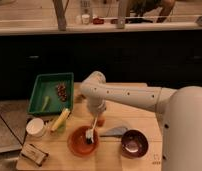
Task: Wipe red bowl with brush
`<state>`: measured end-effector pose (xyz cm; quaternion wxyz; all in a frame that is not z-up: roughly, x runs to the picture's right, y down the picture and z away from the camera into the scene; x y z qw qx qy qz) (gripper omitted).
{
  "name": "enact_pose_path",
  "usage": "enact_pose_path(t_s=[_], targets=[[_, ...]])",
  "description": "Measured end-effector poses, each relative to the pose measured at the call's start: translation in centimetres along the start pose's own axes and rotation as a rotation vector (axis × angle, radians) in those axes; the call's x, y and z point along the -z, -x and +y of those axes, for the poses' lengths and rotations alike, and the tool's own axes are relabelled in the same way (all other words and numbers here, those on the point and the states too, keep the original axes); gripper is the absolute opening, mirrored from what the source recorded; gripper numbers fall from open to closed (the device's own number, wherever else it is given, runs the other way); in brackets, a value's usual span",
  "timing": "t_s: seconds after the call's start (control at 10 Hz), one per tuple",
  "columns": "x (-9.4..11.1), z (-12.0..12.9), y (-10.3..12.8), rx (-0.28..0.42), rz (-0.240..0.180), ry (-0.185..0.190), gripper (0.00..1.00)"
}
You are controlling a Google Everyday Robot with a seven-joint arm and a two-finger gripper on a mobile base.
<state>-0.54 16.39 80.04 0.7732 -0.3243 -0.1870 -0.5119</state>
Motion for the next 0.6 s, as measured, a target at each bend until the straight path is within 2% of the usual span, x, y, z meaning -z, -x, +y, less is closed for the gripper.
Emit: enact_pose_path(t_s=[0.6], targets=[[-0.01,0.00,0.01,0.000,0.000,0.000,0.00]])
